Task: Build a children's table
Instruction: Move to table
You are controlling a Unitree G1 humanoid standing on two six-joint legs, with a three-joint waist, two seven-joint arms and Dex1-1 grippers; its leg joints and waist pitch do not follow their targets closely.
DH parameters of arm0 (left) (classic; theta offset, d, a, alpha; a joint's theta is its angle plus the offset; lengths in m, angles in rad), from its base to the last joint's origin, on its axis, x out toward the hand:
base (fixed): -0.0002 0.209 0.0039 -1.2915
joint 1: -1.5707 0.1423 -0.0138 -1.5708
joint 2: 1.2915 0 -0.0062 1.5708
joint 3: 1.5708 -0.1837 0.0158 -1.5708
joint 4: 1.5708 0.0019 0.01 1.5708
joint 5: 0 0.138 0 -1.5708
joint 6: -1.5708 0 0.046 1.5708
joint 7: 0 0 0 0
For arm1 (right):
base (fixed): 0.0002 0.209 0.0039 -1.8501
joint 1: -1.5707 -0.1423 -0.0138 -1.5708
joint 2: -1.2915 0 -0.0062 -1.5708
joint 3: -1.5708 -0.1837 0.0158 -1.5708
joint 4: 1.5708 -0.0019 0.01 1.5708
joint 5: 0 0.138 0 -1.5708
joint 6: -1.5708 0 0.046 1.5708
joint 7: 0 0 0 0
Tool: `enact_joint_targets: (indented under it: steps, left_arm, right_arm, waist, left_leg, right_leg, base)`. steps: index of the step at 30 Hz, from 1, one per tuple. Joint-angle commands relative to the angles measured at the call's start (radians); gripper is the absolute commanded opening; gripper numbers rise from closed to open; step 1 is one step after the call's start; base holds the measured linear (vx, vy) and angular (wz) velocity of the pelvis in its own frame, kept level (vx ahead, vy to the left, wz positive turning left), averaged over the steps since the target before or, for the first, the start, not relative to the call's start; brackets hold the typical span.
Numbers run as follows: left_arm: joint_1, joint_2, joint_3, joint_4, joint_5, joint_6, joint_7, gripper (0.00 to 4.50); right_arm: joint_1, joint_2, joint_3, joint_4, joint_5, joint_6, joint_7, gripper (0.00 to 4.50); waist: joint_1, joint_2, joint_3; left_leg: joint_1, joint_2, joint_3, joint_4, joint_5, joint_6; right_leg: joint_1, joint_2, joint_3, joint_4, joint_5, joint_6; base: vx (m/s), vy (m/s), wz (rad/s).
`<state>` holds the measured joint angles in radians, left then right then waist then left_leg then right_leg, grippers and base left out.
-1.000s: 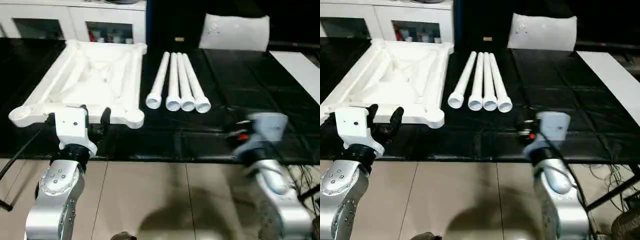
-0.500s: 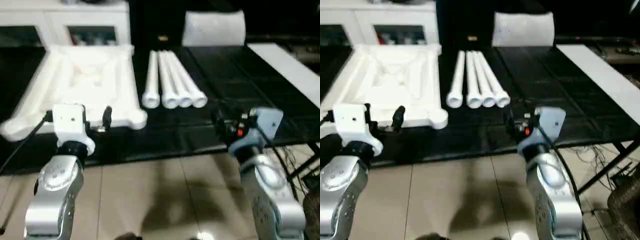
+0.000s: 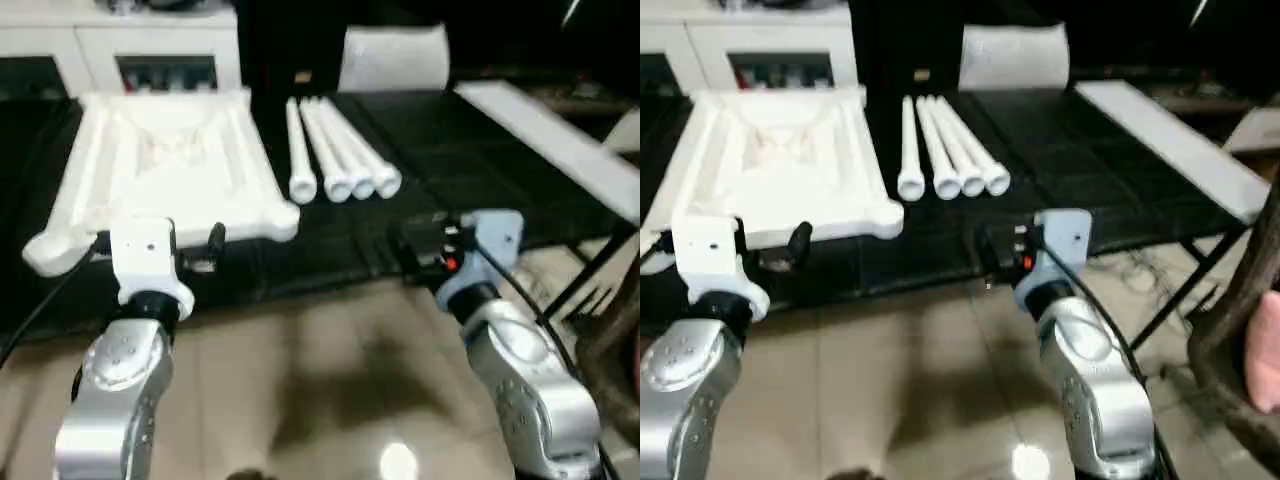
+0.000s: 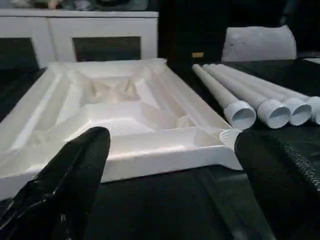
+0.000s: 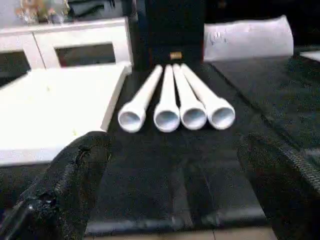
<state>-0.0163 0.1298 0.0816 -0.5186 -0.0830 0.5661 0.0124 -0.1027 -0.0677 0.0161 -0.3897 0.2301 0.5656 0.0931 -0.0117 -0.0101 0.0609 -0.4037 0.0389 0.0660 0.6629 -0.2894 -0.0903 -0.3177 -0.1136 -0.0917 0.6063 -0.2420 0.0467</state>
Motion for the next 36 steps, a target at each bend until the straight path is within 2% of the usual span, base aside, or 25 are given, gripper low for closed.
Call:
enact_joint_targets:
  steps: [1, 2, 3, 4, 5, 6, 7, 9, 11, 13, 15, 20, 23, 24, 26, 27, 28, 29, 30, 31, 32, 33, 34, 35, 36]
  left_arm:
    - [-0.001, -0.004, -0.013, -0.02, 0.008, 0.008, 0.013, 4.5]
    - [0.001, -0.005, -0.018, -0.022, 0.009, 0.01, 0.014, 4.5]
    - [0.002, -0.006, -0.023, -0.021, 0.011, 0.011, 0.013, 4.5]
    - [0.0, -0.007, -0.026, -0.019, 0.014, 0.01, 0.011, 4.5]
    - [-0.001, -0.008, -0.029, -0.018, 0.017, 0.009, 0.009, 4.5]
    - [-0.003, -0.008, -0.03, -0.017, 0.018, 0.007, 0.008, 4.5]
    - [-0.01, -0.015, -0.032, -0.01, 0.022, 0.005, 0.012, 4.5]
    - [-0.016, -0.023, -0.035, 0.0, 0.025, 0.001, 0.019, 4.5]
    - [-0.02, -0.028, -0.035, 0.003, 0.025, -0.005, 0.024, 4.5]
    - [-0.02, -0.035, -0.028, 0.002, 0.019, -0.002, 0.029, 4.5]
    - [-0.011, -0.039, -0.028, 0.005, 0.018, -0.006, 0.025, 4.5]
    - [-0.013, -0.044, -0.031, 0.006, 0.018, -0.006, 0.018, 4.5]
    - [-0.017, -0.048, -0.032, 0.01, 0.016, -0.008, 0.017, 4.5]
    - [-0.018, -0.049, -0.031, 0.011, 0.016, -0.009, 0.016, 4.5]
    - [-0.018, -0.05, -0.031, 0.012, 0.016, -0.01, 0.015, 4.5]
    - [-0.017, -0.051, -0.031, 0.012, 0.016, -0.011, 0.015, 4.5]
    - [-0.016, -0.051, -0.032, 0.012, 0.017, -0.011, 0.015, 4.5]
    - [-0.014, -0.052, -0.032, 0.013, 0.017, -0.012, 0.015, 4.5]
    - [-0.01, -0.053, -0.032, 0.014, 0.018, -0.013, 0.017, 4.5]
    - [-0.01, -0.053, -0.032, 0.014, 0.018, -0.013, 0.017, 4.5]
    - [-0.005, -0.054, -0.033, 0.014, 0.02, -0.016, 0.016, 4.5]
    - [-0.002, -0.055, -0.033, 0.013, 0.021, -0.016, 0.015, 4.5]
    - [-0.001, -0.055, -0.032, 0.012, 0.021, -0.016, 0.015, 4.5]
    - [0.0, -0.055, -0.032, 0.011, 0.02, -0.016, 0.014, 4.5]
    - [0.0, -0.054, -0.032, 0.009, 0.02, -0.016, 0.012, 4.5]
  right_arm:
    - [-0.01, -0.011, -0.009, -0.006, 0.002, 0.012, 0.0, 4.45]
    - [-0.012, -0.013, -0.009, -0.005, 0.0, 0.009, 0.002, 4.45]
    - [-0.013, -0.015, -0.009, -0.004, -0.004, 0.007, 0.002, 4.45]
    - [-0.014, -0.016, -0.01, -0.002, -0.007, 0.007, 0.001, 4.45]
    - [-0.015, -0.017, -0.012, -0.001, -0.01, 0.007, 0.0, 4.45]
    - [-0.015, -0.018, -0.012, -0.001, -0.012, 0.007, -0.001, 4.45]
    - [-0.021, -0.024, -0.018, 0.006, -0.013, 0.007, -0.001, 4.45]
    - [-0.027, -0.03, -0.026, 0.013, -0.012, 0.008, 0.001, 4.45]
    - [-0.033, -0.035, -0.034, 0.014, -0.018, 0.015, -0.011, 4.45]
    - [-0.038, -0.037, -0.036, 0.012, -0.016, 0.02, -0.008, 4.45]
    - [-0.039, -0.045, -0.035, 0.006, -0.018, 0.021, -0.002, 4.45]
    - [-0.037, -0.053, -0.031, -0.001, -0.023, 0.022, -0.001, 4.45]
    - [-0.035, -0.064, -0.023, -0.004, -0.03, 0.022, 0.005, 4.45]
    - [-0.036, -0.067, -0.021, -0.006, -0.034, 0.021, 0.005, 4.45]
    - [-0.036, -0.066, -0.022, -0.006, -0.031, 0.021, 0.005, 4.45]
    - [-0.036, -0.068, -0.02, -0.008, -0.036, 0.021, 0.004, 4.45]
    - [-0.036, -0.07, -0.02, -0.008, -0.038, 0.02, 0.004, 4.45]
    - [-0.036, -0.07, -0.021, -0.008, -0.038, 0.021, 0.003, 4.45]
    - [-0.035, -0.072, -0.023, -0.008, -0.039, 0.022, 0.002, 4.45]
    - [-0.035, -0.072, -0.023, -0.008, -0.039, 0.022, 0.002, 4.45]
    - [-0.033, -0.073, -0.024, -0.009, -0.036, 0.024, 0.002, 4.45]
    - [-0.032, -0.076, -0.023, -0.01, -0.037, 0.026, 0.001, 4.45]
    - [-0.031, -0.077, -0.022, -0.012, -0.037, 0.027, 0.002, 4.45]
    - [-0.031, -0.078, -0.022, -0.013, -0.038, 0.027, 0.002, 4.45]
    - [-0.031, -0.082, -0.019, -0.015, -0.045, 0.029, 0.005, 4.45]
  waist:
    - [0.014, -0.003, -0.031]
    - [0.014, -0.009, -0.026]
    - [0.015, -0.001, -0.025]
    - [0.013, 0.003, -0.025]
    - [0.013, 0.007, -0.026]
    - [0.012, 0.004, -0.025]
    - [0.012, -0.012, -0.025]
    - [0.013, -0.014, -0.023]
    - [0.01, -0.021, -0.02]
    - [0.008, -0.019, -0.021]
    - [0.003, -0.011, -0.024]
    - [0.008, -0.014, -0.027]
    - [0.011, -0.016, -0.024]
    - [0.008, -0.015, -0.021]
    - [0.0, -0.008, -0.02]
    - [-0.006, -0.001, -0.02]
    - [-0.015, 0.009, -0.018]
    - [-0.02, 0.01, -0.017]
    - [-0.024, 0.013, -0.017]
    - [-0.027, 0.0, -0.013]
    - [-0.021, -0.02, -0.016]
    - [-0.012, -0.014, -0.012]
    - [0.005, -0.032, -0.02]
    - [0.023, -0.032, -0.021]
    - [0.026, -0.02, -0.027]
  left_leg:
    - [0.031, 0.146, -0.056, -0.101, -0.306, -0.009]
    - [0.031, 0.149, -0.054, -0.096, -0.297, 0.006]
    - [0.019, 0.16, -0.05, -0.106, -0.28, 0.011]
    - [0.01, 0.166, -0.047, -0.125, -0.312, -0.009]
    - [0.016, 0.168, -0.046, -0.137, -0.387, -0.047]
    - [0.014, 0.167, -0.045, -0.141, -0.415, -0.057]
    - [0.016, 0.166, -0.041, -0.14, -0.415, -0.056]
    - [0.013, 0.166, -0.04, -0.135, -0.374, -0.047]
    - [0.011, 0.165, -0.039, -0.134, -0.363, -0.047]
    - [0.012, 0.165, -0.041, -0.134, -0.373, -0.054]
    - [0.008, 0.166, -0.043, -0.146, -0.381, -0.071]
    - [0.01, 0.171, -0.034, -0.148, -0.328, -0.063]
    - [0.027, 0.173, -0.022, -0.14, -0.411, -0.049]
    - [0.04, 0.171, -0.016, -0.127, -0.479, -0.032]
    - [0.052, 0.171, -0.012, -0.128, -0.546, -0.031]
    - [0.056, 0.172, -0.01, -0.15, -0.619, -0.037]
    - [0.063, 0.175, -0.012, -0.184, -0.699, -0.047]
    - [0.063, 0.178, -0.013, -0.204, -0.727, -0.049]
    - [0.076, 0.179, -0.01, -0.225, -0.747, -0.048]
    - [0.073, 0.173, 0.003, -0.22, -0.725, -0.041]
    - [0.071, 0.163, 0.022, -0.179, -0.63, -0.019]
    - [0.063, 0.16, 0.029, -0.156, -0.563, -0.01]
    - [0.034, 0.162, 0.043, -0.11, -0.343, 0.053]
    - [0.025, 0.172, 0.042, -0.084, -0.196, 0.101]
    - [0.034, 0.181, 0.042, -0.112, -0.15, 0.108]
  right_leg:
    - [-0.018, -0.128, 0.079, -0.122, -0.568, -0.158]
    - [-0.023, -0.134, 0.08, -0.13, -0.611, -0.162]
    - [-0.013, -0.128, 0.069, -0.125, -0.625, -0.161]
    - [-0.01, -0.105, 0.055, -0.112, -0.606, -0.144]
    - [-0.019, -0.087, 0.051, -0.103, -0.56, -0.126]
    - [-0.02, -0.084, 0.051, -0.101, -0.551, -0.118]
    - [-0.022, -0.093, 0.056, -0.107, -0.563, -0.114]
    - [-0.02, -0.107, 0.058, -0.114, -0.591, -0.117]
    - [-0.022, -0.104, 0.056, -0.118, -0.614, -0.111]
    - [-0.023, -0.103, 0.055, -0.117, -0.619, -0.108]
    - [-0.018, -0.089, 0.052, -0.104, -0.524, -0.11]
    - [-0.02, -0.092, 0.06, -0.098, -0.416, -0.131]
    - [-0.017, -0.099, 0.059, -0.112, -0.538, -0.118]
    - [-0.013, -0.102, 0.05, -0.137, -0.686, -0.096]
    - [-0.004, -0.086, 0.027, -0.145, -0.726, -0.08]
    - [0.011, -0.055, 0.01, -0.132, -0.666, -0.065]
    - [0.021, -0.023, -0.006, -0.105, -0.545, -0.062]
    - [0.028, -0.009, -0.009, -0.081, -0.472, -0.059]
    - [0.033, 0.001, -0.008, -0.057, -0.356, -0.065]
    - [0.038, -0.013, 0.0, -0.079, -0.367, -0.063]
    - [0.044, -0.061, 0.027, -0.128, -0.481, -0.076]
    - [0.052, -0.09, 0.039, -0.157, -0.587, -0.082]
    - [0.089, -0.138, 0.071, -0.192, -0.716, -0.082]
    - [0.099, -0.16, 0.082, -0.209, -0.747, -0.1]
    - [0.101, -0.115, 0.055, -0.19, -0.642, -0.119]
  base:
    - [-0.088, -0.065, 0.12]
    - [-0.088, -0.064, 0.07]
    - [-0.07, -0.047, -0.07]
    - [-0.07, -0.047, -0.07]
    - [-0.052, -0.032, -0.04]
    - [0.0, 0.0, 0.0]
    - [0.0, 0.0, 0.0]
    - [0.0, 0.0, 0.0]
    - [0.0, 0.0, 0.0]
    - [0.0, 0.0, 0.0]
    - [0.0, 0.0, 0.0]
    - [0.0, 0.0, 0.0]
    - [0.0, 0.0, 0.0]
    - [0.0, 0.0, 0.0]
    - [0.0, 0.0, 0.0]
    - [0.054, 0.027, -0.04]
    - [0.054, 0.027, -0.04]
    - [0.051, 0.019, -0.03]
    - [0.059, 0.0, -0.03]
    - [0.059, 0.0, -0.03]
    - [0.064, -0.028, -0.03]
    - [0.062, -0.032, -0.07]
    - [0.062, -0.032, -0.07]
    - [0.078, -0.008, -0.08]
    - [0.051, 0.004, -0.02]
